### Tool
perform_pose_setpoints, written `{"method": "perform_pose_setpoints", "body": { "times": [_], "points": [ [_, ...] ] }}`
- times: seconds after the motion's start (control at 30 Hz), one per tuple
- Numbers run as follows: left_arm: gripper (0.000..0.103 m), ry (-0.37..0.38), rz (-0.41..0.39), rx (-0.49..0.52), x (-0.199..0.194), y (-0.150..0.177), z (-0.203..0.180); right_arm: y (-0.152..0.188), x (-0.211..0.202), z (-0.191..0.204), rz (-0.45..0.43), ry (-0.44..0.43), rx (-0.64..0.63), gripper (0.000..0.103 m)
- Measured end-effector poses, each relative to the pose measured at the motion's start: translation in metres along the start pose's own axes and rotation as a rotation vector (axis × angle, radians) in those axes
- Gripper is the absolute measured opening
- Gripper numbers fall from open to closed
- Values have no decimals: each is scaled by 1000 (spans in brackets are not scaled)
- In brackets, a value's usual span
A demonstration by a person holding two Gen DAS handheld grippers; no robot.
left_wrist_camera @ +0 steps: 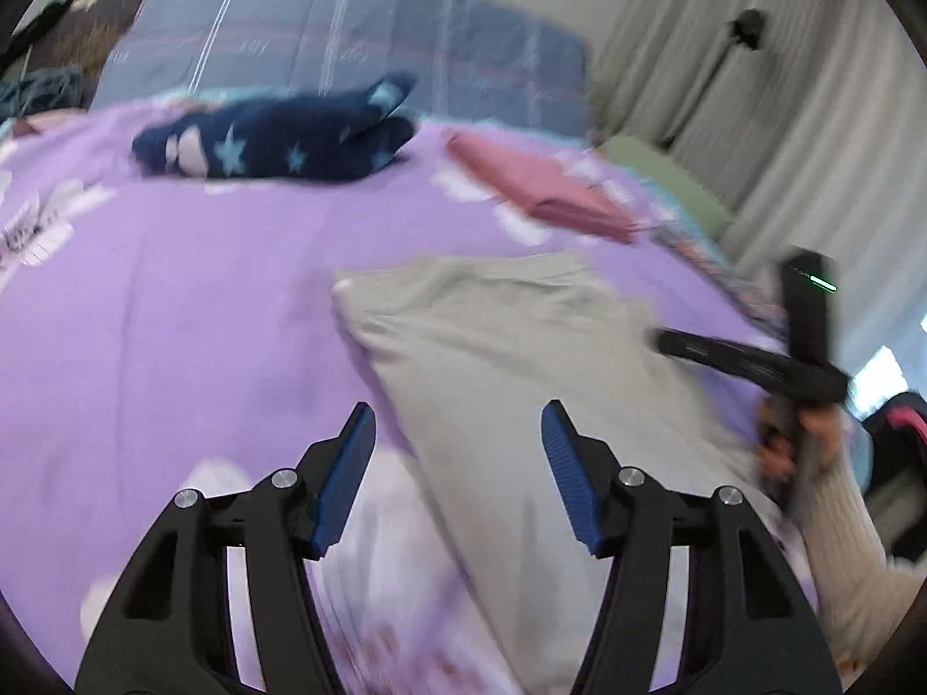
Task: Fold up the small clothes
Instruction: 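Move both open tools to the edge of the folded grey shirt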
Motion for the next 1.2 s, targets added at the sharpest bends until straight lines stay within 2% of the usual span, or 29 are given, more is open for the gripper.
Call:
{"method": "perform_pose_setpoints", "body": {
  "times": [0.1,0.17,0.2,0.23,0.27,0.3,0.37,0.4,0.5,0.53,0.6,0.7,0.77,0.8,0.83,0.9,0.97,1.0,1.03,1.07,1.13,1.2],
  "points": [
    [61,-26,73,-40,44,-14,19,7,9,-7,-2,-49,21,30],
    [61,5,58,-83,55,-25,24,6,7,-8,-4,-78,40,30],
    [56,17,50,-91,57,-29,26,5,5,-8,-12,-82,43,28],
    [41,41,40,-103,59,-37,24,4,5,-8,-17,-81,45,28],
    [31,41,26,-113,59,-43,24,4,4,-8,-25,-78,48,26],
    [8,42,14,-119,58,-46,25,3,2,-9,-38,-73,54,21],
    [8,74,-30,-136,48,-57,24,-1,-5,-9,-82,-70,63,13],
    [8,74,-69,-114,40,-60,21,-3,-8,-10,-100,-69,67,8],
    [9,-9,-65,-37,47,-52,23,-3,-5,-16,-96,-78,96,8],
    [11,-50,-37,-16,57,-46,28,-2,-2,-18,-85,-79,106,8],
    [14,-48,-24,-58,60,-41,39,-2,-1,-20,-81,-81,113,10],
    [16,-77,-86,-87,41,-45,46,-2,-4,-21,-96,-80,124,12],
    [19,-127,-97,-58,28,-46,46,-2,-4,-23,-99,-90,139,13],
    [27,-124,-96,-48,21,-44,43,-2,-4,-24,-100,-94,145,14],
    [40,-95,-96,-46,11,-39,36,-1,-4,-25,-100,-100,150,15],
    [52,-50,-93,-38,-2,-27,23,-1,-4,-25,-101,-107,154,17],
    [55,-1,-67,36,-12,-3,-4,-2,-6,-26,-102,-107,155,18],
    [65,2,-57,59,-14,5,-10,-2,-6,-26,-102,-103,156,19],
    [74,-5,-34,103,-14,20,-21,-2,-8,-27,-100,-90,157,19],
    [77,-16,-11,134,-12,31,-27,-2,-13,-27,-95,-56,156,20],
    [84,-55,67,213,1,60,-38,0,-23,-25,-85,-8,136,32],
    [87,-91,83,249,8,74,-41,10,-36,-13,-47,-18,85,39]
  ]
}}
Point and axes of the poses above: each gripper's, at about its wrist camera, not at the fingertips, and x roughly the way its jaws point, z to its left, y to its underside, the point moved 9 cm from there along x, roughly the way its jaws point, and after that the axes turned 3 degrees about z, right-handed, at the moved point
